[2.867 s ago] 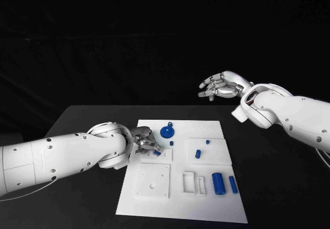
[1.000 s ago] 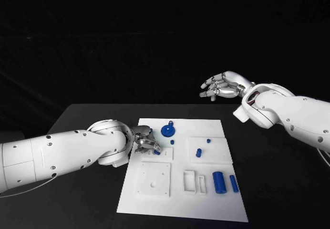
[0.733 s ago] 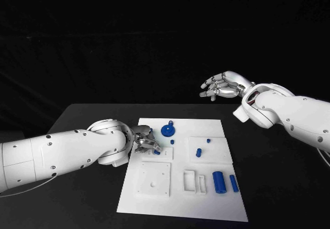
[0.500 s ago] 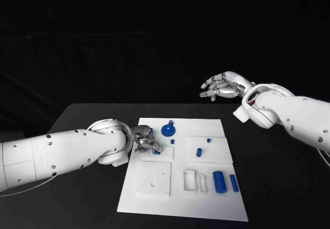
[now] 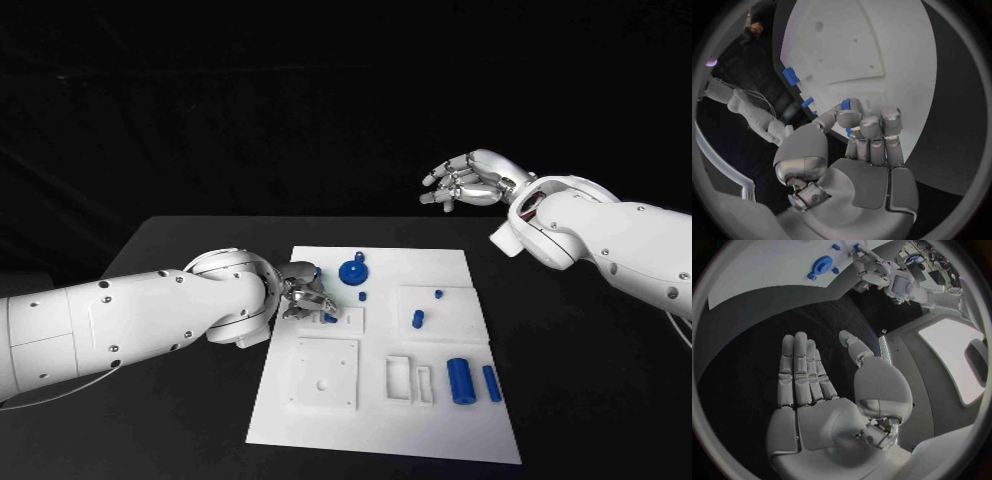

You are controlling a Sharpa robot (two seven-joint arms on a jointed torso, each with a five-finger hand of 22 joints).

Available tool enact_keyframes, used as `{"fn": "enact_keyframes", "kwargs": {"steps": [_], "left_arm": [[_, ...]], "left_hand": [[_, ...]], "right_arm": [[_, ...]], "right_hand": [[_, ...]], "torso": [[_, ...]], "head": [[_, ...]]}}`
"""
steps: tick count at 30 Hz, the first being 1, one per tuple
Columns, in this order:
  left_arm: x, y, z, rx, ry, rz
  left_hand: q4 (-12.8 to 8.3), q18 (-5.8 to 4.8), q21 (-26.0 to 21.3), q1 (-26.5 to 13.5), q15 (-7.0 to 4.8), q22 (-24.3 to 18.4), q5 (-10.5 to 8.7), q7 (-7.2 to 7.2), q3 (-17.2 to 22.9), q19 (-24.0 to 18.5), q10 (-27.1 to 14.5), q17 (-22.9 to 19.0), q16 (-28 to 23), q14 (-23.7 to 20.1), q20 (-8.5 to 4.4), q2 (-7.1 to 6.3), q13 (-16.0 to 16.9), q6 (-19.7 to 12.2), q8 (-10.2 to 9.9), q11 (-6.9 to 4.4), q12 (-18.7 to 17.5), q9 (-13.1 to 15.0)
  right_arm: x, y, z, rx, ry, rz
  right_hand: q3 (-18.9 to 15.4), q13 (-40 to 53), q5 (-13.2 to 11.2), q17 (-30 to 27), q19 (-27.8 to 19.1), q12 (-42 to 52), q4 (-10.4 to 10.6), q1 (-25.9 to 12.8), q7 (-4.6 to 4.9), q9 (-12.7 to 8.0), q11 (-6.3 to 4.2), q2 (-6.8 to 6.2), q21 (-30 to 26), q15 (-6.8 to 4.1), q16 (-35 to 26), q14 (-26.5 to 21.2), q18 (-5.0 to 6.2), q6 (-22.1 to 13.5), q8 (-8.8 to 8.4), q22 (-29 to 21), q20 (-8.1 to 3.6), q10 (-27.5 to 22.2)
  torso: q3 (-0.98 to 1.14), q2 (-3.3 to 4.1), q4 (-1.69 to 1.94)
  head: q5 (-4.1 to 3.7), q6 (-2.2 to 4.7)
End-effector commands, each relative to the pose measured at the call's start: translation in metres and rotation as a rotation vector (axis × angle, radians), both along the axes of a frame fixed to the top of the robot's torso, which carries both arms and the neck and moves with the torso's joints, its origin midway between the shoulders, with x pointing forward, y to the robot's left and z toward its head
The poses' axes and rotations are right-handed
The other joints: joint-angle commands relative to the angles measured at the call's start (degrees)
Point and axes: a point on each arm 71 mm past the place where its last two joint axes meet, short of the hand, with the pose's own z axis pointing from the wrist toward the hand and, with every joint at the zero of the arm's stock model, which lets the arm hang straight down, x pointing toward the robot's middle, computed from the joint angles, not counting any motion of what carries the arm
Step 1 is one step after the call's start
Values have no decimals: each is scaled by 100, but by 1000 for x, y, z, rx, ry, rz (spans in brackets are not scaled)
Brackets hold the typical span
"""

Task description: Assemble the parts on the task board

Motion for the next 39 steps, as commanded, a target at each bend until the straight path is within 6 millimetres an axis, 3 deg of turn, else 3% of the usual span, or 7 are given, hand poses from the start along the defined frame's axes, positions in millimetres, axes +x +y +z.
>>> {"fn": "enact_keyframes", "kwargs": {"steps": [1, 3, 6, 34, 39], "left_arm": [[-4, 2, -14, 57, 56, -6], [-4, 2, -14, 57, 56, -6], [-4, 1, -14, 58, 57, -8], [-3, -4, -13, 49, 51, -14], [-3, -4, -13, 48, 55, -14]], "left_hand": [[-1, 56, 13, 39, -78, 61, -53, -373, -12, -31, -120, -6, 22, 56, -483, 43, 2, 1024, 9, -103, 32, -23], [62, 60, 10, -3, -78, 54, -564, -398, -39, -34, -122, -9, 27, 52, -486, 47, 2, 1021, 16, -86, 38, -33], [138, 59, 9, -65, -79, 50, -771, -372, -77, -39, -126, -13, 31, 50, -483, 5, 1, 1022, 25, -104, 43, -48], [244, 75, 13, -96, -90, 45, -772, -377, -116, -48, -135, -22, 45, 39, -490, -137, -1, 1015, 53, -108, 59, -84], [259, 80, 17, -93, -95, 44, -772, -378, -128, -48, -136, -26, 49, 38, -492, -214, -3, 1014, 63, -109, 64, -94]], "right_arm": [[0, 1, 0, -7, -2, 9], [0, 1, 0, -8, 0, 10], [0, 1, -1, -8, 1, 10], [1, 3, -4, -9, 9, 12], [1, 2, -5, -9, 10, 13]], "right_hand": [[-24, -5, 40, 8, -6, 29, 7, 43, 40, -5, -2, 24, -36, 26, -28, 2, 40, 7, 32, 8, 6, -52], [-24, -5, 40, 9, -6, 29, 7, 43, 40, -5, -2, 24, -36, 26, -28, 2, 40, 7, 32, 8, 6, -52], [-24, -6, 41, 9, -6, 30, 7, 42, 40, -5, -2, 25, -37, 26, -29, 2, 40, 7, 32, 8, 6, -52], [-29, -17, 44, 18, -7, 35, 8, 35, 40, -10, -1, 27, -42, 27, -36, 2, 40, 4, 32, 13, 7, -56], [-36, -22, 43, 21, -8, 36, 11, 24, 42, -13, 1, 25, -45, 28, -40, 0, 40, 0, 30, 14, 9, -59]], "torso": [[-2, 1, 1], [-1, 0, -1], [-3, 2, 1], [-2, -1, 0], [1, 2, -3]], "head": [[-2, 5], [-3, -6], [-7, -1], [-20, -16], [-27, -14]]}}
